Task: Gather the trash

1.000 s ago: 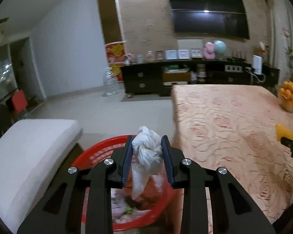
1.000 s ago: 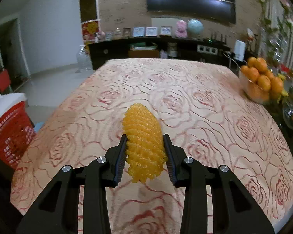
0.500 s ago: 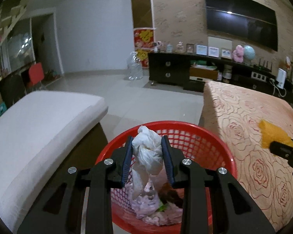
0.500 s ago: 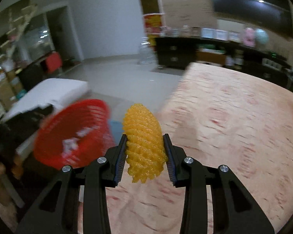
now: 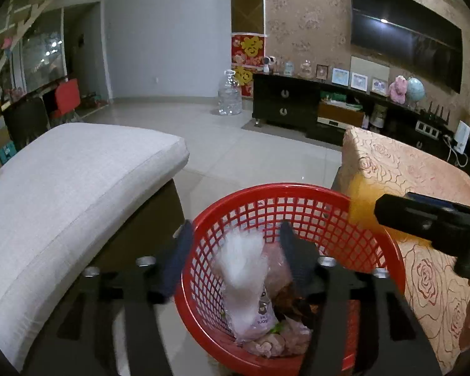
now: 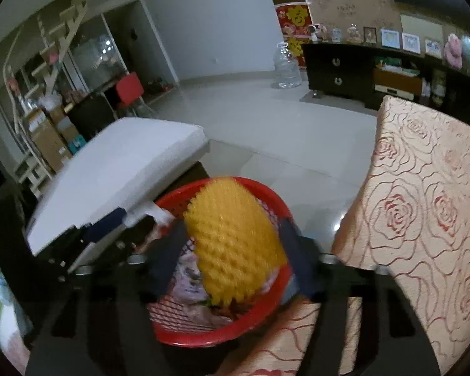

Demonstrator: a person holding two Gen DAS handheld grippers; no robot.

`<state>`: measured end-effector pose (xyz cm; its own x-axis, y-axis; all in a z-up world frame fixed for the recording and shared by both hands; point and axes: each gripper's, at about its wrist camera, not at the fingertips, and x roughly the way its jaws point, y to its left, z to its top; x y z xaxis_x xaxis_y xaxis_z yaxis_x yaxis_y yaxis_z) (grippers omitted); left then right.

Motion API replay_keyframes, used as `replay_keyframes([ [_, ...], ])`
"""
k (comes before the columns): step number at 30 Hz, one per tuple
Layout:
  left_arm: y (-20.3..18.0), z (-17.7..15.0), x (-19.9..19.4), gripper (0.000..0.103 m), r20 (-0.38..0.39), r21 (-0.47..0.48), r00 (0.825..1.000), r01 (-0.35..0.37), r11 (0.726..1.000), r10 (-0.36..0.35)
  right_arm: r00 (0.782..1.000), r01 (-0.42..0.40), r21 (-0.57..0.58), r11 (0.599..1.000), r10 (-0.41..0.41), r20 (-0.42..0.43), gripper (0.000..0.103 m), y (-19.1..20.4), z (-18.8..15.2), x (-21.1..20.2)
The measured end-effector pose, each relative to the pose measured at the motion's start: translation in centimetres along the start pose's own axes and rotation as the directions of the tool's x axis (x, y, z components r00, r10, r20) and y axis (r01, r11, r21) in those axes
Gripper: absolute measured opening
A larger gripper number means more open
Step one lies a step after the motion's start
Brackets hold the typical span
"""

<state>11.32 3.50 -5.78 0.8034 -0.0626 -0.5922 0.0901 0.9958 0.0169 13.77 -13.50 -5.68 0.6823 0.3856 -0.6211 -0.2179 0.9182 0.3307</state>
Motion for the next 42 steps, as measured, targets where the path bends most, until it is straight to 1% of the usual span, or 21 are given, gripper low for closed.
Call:
replay_keyframes([
  [4,0.3,0.1,-0.4,0.074,0.012,-0.016,1.000,0.009,1.000,-0.009,1.000,-0.005,0.033,0.999,0.005,0.011,0.076,-0.5,-0.3,-1.0],
  [7,0.2,0.1,-0.7,0.079,0.026,-0.021,1.000,0.014,1.000,-0.013,1.000,0.006,0.054,0.999,-0.007,0.029,0.078,-1.1,-0.4,-2.0],
  [9,0.2,0.2,-0.9,0.081,0.040,-0.024,0.999,0.016,1.000,-0.015,0.998,0.025,0.050,0.998,-0.028,0.048,0.082,-1.5,-0.7,-2.7],
  [10,0.3,0.3,-1.1,0.082,0.047,-0.025,0.999,0.018,1.000,-0.017,0.997,0.044,0.042,0.998,-0.047,0.062,0.083,-1.5,-1.1,-3.2],
  [12,0.3,0.2,-1.5,0.084,0.060,-0.032,0.998,0.030,0.999,-0.028,0.993,0.077,0.025,0.997,-0.079,0.087,0.089,-1.5,-1.8,-4.1],
  [15,0.7,0.0,-2.5,0.087,0.076,-0.052,0.996,0.044,0.998,-0.040,0.983,0.133,-0.007,0.991,-0.131,0.130,0.094,-1.1,-3.0,-5.6],
  [17,0.6,-0.1,-3.3,0.087,0.086,-0.051,0.996,0.030,0.998,-0.026,0.976,0.169,-0.027,0.985,-0.164,0.144,0.096,-0.8,-3.9,-6.5],
  [21,-0.1,-0.4,-5.4,0.089,0.110,-0.023,0.994,-0.006,1.000,0.008,0.965,0.203,-0.062,0.977,-0.188,0.184,0.096,0.2,-5.8,-8.3],
  [22,-0.1,-0.5,-5.8,0.090,0.110,-0.018,0.994,-0.007,1.000,0.009,0.961,0.211,-0.069,0.975,-0.194,0.198,0.096,0.5,-6.2,-8.9],
  [26,-0.3,-1.3,-7.7,0.092,0.108,-0.015,0.994,-0.002,1.000,0.004,0.956,0.216,-0.068,0.974,-0.197,0.219,0.096,1.0,-7.3,-10.6],
  [30,-0.6,-1.6,-9.8,0.094,0.123,0.001,0.992,-0.008,1.000,0.008,0.936,0.286,-0.092,0.954,-0.257,0.241,0.096,1.9,-7.8,-11.6],
  [31,-0.8,-1.7,-10.3,0.095,0.130,0.007,0.992,-0.009,1.000,0.008,0.933,0.294,-0.101,0.951,-0.262,0.247,0.096,2.1,-8.1,-11.8],
  [34,-1.3,-1.9,-11.8,0.095,0.147,0.026,0.989,-0.010,1.000,0.006,0.928,0.285,-0.095,0.954,-0.250,0.275,0.096,2.4,-8.8,-12.5],
  [37,-1.3,-2.0,-13.0,0.095,0.160,0.037,0.987,-0.017,0.999,0.011,0.930,0.263,-0.087,0.961,-0.229,0.289,0.096,2.3,-9.1,-13.3],
  [42,-0.5,-2.4,-14.9,0.095,0.184,0.018,0.982,-0.031,0.999,0.027,0.927,0.254,-0.088,0.963,-0.217,0.305,0.096,2.9,-9.3,-14.3],
])
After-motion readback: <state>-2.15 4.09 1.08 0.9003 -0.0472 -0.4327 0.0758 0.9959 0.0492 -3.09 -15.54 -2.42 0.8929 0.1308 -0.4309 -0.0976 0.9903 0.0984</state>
